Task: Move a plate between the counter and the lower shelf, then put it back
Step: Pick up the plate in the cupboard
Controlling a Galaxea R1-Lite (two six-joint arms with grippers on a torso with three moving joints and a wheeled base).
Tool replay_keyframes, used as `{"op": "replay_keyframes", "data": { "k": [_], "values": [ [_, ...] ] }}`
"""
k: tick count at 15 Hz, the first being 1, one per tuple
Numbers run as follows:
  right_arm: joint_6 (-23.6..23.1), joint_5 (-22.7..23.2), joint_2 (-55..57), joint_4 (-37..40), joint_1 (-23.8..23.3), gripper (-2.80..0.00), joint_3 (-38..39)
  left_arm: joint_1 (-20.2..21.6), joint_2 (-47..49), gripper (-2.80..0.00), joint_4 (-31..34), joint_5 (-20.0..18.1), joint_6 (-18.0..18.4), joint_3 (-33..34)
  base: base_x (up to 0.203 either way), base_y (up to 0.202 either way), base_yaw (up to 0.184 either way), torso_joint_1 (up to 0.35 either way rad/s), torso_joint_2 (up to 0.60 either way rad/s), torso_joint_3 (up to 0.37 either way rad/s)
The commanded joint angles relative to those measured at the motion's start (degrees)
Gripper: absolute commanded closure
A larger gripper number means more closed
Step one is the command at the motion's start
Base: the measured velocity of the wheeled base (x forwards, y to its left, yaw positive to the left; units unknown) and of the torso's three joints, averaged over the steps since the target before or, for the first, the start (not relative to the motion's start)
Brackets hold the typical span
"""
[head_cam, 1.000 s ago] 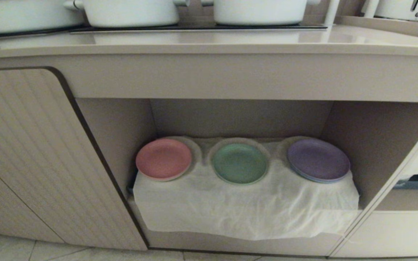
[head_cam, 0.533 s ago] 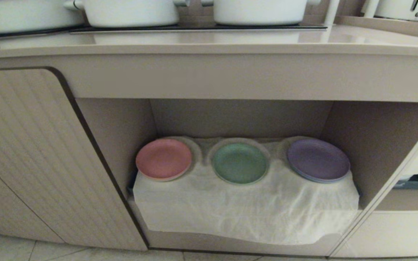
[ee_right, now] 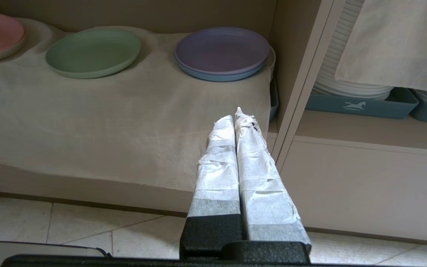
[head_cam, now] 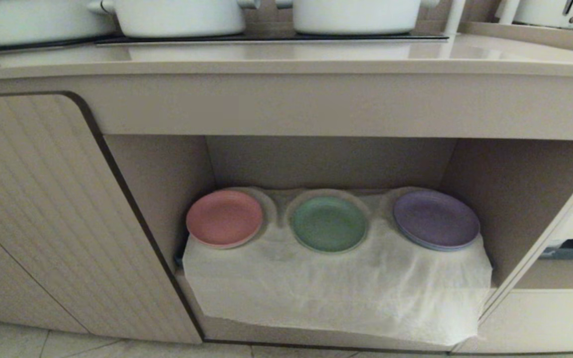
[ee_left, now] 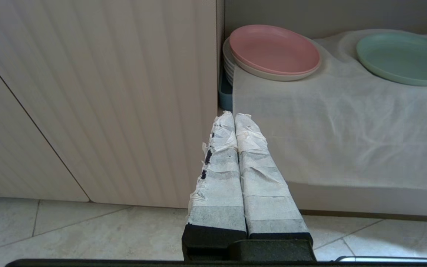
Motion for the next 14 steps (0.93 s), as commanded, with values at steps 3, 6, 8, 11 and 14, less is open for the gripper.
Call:
{"op": "replay_keyframes", "data": {
  "k": [3,6,8,11,14],
  "values": [
    [-0.32,0.02,0.1,0.14,0.01,0.0,0.01,0.0,-0.02,0.0,0.0,0.02,-0.08,0.0,0.0,0.0,0.0,0.0,0.0,0.0],
    [0.06,0.02,0.1,0.12,0.01,0.0,0.02,0.0,-0.02,0.0,0.0,0.02,-0.01,0.0,0.0,0.0,0.0,0.0,0.0,0.0],
    [0.06,0.02,0.1,0.12,0.01,0.0,0.01,0.0,-0.02,0.0,0.0,0.02,0.0,0.0,0.0,0.0,0.0,0.0,0.0,0.0],
    [0.5,0.02,0.1,0.12,0.01,0.0,0.01,0.0,-0.02,0.0,0.0,0.02,0.0,0.0,0.0,0.0,0.0,0.0,0.0,0.0],
    [0.5,-0.08,1.37,0.17,0.01,0.0,0.01,0.0,-0.02,0.0,0.0,0.02,0.0,0.0,0.0,0.0,0.0,0.0,0.0,0.0]
  ]
}}
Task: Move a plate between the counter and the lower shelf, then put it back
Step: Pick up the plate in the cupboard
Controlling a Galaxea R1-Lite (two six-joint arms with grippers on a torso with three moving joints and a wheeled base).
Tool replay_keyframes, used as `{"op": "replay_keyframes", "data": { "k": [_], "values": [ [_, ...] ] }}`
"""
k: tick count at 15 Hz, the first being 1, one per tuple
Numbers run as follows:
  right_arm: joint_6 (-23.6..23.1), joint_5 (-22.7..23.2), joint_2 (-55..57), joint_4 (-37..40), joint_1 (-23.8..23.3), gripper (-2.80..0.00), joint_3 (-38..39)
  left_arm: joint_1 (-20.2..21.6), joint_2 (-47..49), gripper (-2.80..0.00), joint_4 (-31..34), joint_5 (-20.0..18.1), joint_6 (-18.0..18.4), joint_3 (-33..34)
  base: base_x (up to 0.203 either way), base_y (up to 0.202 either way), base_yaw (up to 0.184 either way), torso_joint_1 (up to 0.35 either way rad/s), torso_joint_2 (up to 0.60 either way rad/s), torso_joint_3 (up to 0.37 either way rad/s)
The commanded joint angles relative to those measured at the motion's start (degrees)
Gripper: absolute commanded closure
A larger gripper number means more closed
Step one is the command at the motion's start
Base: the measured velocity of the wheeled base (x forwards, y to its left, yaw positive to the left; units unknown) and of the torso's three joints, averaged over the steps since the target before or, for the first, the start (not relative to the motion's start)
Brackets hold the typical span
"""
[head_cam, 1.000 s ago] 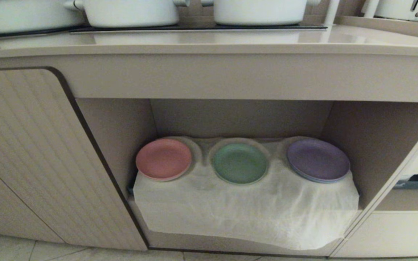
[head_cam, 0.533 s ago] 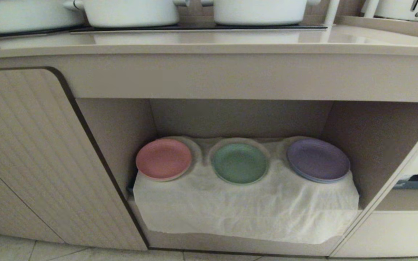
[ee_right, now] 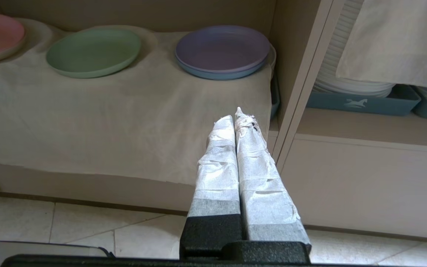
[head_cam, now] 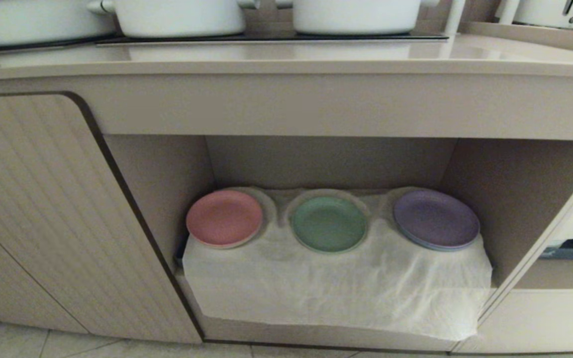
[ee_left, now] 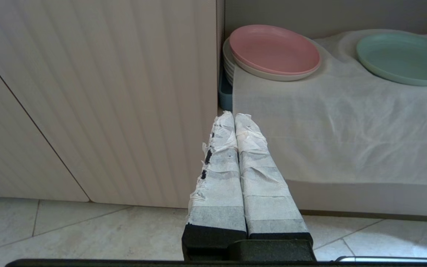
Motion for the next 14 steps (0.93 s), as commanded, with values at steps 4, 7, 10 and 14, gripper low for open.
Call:
{"op": "replay_keyframes", "data": {
  "k": [4,7,10,14],
  "values": [
    [-0.03,-0.06,6.63,-0.52,-0.07,0.0,-0.02,0.0,-0.02,0.0,0.0,0.03,-0.08,0.0,0.0,0.0,0.0,0.0,0.0,0.0],
    [-0.29,-0.01,14.34,-2.39,-1.15,0.0,-0.31,0.0,-0.02,0.0,0.0,0.03,0.0,0.0,0.0,0.0,0.0,0.0,0.0,0.0],
    [-0.27,0.1,23.49,-4.56,-2.82,0.0,-1.58,0.0,-0.02,0.0,0.0,0.03,0.0,0.0,0.0,0.0,0.0,0.0,0.0,0.0],
    [-0.23,2.35,35.05,-5.28,-3.28,0.0,-8.15,0.0,-0.02,0.0,0.0,0.03,0.0,0.0,0.0,0.0,0.0,0.0,0.0,0.0]
  ]
}}
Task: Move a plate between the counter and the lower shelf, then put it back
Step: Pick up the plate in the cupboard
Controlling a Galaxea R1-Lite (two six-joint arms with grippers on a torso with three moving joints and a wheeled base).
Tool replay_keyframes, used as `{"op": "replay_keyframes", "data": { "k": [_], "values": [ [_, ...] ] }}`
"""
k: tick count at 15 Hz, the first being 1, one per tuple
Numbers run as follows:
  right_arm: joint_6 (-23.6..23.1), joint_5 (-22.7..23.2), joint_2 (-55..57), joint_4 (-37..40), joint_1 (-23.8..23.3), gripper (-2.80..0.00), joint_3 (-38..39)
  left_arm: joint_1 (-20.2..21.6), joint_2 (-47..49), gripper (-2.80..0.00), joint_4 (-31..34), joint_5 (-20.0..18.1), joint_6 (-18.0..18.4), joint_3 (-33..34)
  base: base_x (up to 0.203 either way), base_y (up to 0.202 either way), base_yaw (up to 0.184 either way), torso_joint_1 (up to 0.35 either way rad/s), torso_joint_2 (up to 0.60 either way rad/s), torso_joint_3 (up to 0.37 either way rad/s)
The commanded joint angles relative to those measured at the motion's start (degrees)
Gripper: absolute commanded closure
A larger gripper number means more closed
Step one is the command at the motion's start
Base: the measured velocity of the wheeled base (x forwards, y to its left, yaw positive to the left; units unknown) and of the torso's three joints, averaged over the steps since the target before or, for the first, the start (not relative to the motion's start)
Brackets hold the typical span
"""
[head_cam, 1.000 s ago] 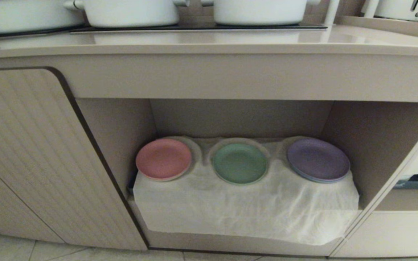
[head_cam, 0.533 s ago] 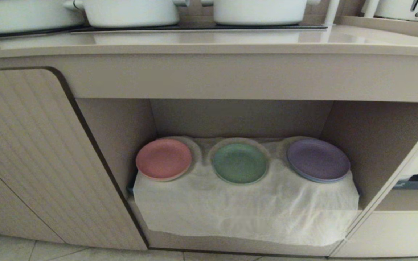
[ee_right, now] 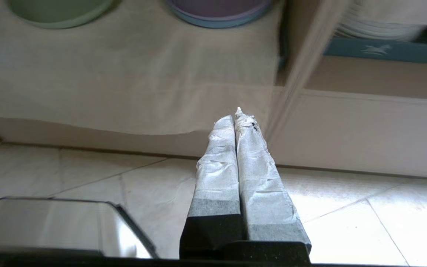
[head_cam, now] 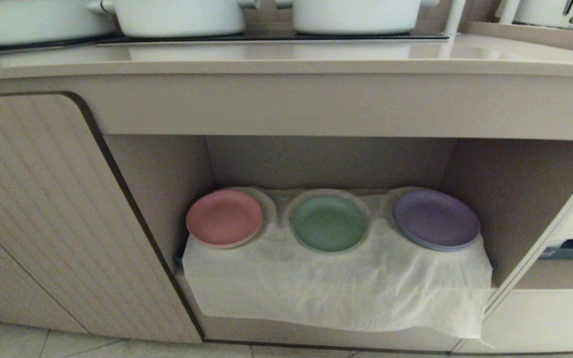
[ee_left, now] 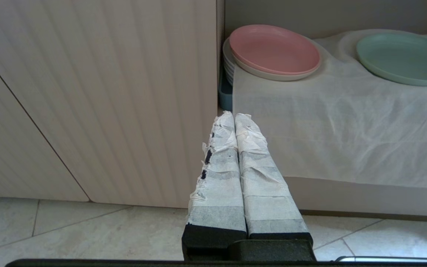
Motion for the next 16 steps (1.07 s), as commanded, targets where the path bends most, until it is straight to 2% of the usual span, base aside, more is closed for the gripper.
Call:
{"op": "replay_keyframes", "data": {
  "k": [1,4,8,9,12,16],
  "values": [
    [-0.36,2.93,7.16,-0.01,-0.12,0.0,-3.08,0.0,-0.02,0.0,0.0,0.04,0.0,0.0,0.0,0.0,0.0,0.0,0.0,0.0],
    [-6.03,9.53,13.68,-0.15,-0.19,0.0,-6.75,0.0,-0.02,0.0,0.0,0.04,0.0,0.0,0.0,0.0,0.0,0.0,0.0,0.0],
    [-9.71,18.28,24.58,-0.25,0.8,0.0,-13.44,0.0,-0.02,0.0,0.0,0.04,0.0,0.0,0.0,0.0,0.0,0.0,0.0,0.0],
    [-10.67,19.38,27.68,-0.13,2.18,0.0,-15.41,0.0,-0.02,0.0,0.0,0.04,-0.08,0.0,0.0,0.0,0.0,0.0,0.0,0.0],
    [-12.14,20.35,35.68,0.11,10.1,0.0,-22.75,0.0,-0.02,0.0,0.0,0.04,0.0,0.0,0.0,0.0,0.0,0.0,0.0,0.0],
    [-12.49,20.0,44.06,0.08,18.8,0.0,-26.24,0.0,-0.02,0.0,0.0,0.04,-0.09,0.0,0.0,0.0,0.0,0.0,0.0,0.0]
  ]
}}
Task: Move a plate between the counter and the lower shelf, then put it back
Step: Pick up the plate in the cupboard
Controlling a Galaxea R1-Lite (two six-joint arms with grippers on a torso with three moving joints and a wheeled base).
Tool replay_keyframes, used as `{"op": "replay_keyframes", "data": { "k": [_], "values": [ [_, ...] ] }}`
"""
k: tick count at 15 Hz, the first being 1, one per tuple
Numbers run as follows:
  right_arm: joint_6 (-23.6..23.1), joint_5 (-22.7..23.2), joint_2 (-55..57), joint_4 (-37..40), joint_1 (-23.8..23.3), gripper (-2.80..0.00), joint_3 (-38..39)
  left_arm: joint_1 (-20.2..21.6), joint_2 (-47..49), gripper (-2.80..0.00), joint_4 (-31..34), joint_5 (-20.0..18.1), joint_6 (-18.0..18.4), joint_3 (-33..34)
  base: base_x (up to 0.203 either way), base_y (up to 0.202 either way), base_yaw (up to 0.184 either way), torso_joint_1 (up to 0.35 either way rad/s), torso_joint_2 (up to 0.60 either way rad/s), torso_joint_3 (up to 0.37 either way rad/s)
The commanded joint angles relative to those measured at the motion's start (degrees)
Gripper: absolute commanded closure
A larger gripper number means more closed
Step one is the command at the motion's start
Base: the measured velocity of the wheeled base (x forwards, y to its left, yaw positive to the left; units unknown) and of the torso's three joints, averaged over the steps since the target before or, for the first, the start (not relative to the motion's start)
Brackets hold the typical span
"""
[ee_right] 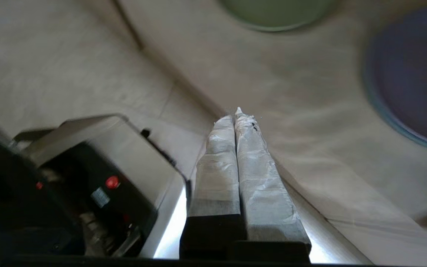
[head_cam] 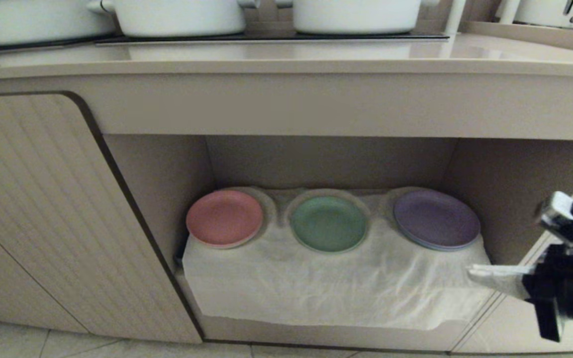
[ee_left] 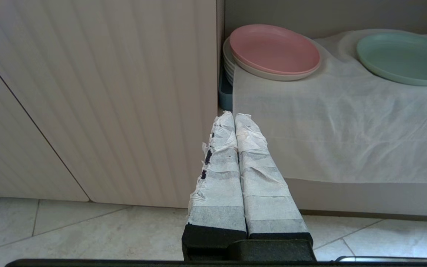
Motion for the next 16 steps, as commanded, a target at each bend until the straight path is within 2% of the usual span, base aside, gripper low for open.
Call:
{"op": "replay_keyframes", "data": {
  "k": [1,4,8,11,16],
  "values": [
    [-0.27,-0.62,5.88,-0.11,3.4,0.0,-1.38,0.0,-0.02,0.0,-0.02,-0.01,0.0,0.0,0.0,0.0,0.0,0.0,0.0,0.0],
    [-2.01,-3.86,12.84,-0.61,6.44,0.0,-3.02,0.0,-0.02,0.0,-0.02,-0.01,-0.05,0.0,0.0,0.0,0.0,0.0,0.0,0.0],
    [-2.38,-4.67,19.14,-0.79,6.81,0.0,-4.27,0.0,-0.02,0.0,-0.02,-0.01,0.0,0.0,0.0,0.0,0.0,0.0,0.0,0.0],
    [-1.93,-8.04,24.16,-2.75,6.79,0.0,-5.04,0.0,-0.02,0.0,-0.02,-0.01,-0.05,0.0,0.0,0.0,0.0,0.0,0.0,0.0],
    [3.51,-8.26,31.28,-2.91,6.8,0.0,-12.2,0.0,-0.02,0.0,-0.02,-0.01,-0.06,0.0,0.0,0.0,0.0,0.0,0.0,0.0]
  ]
}}
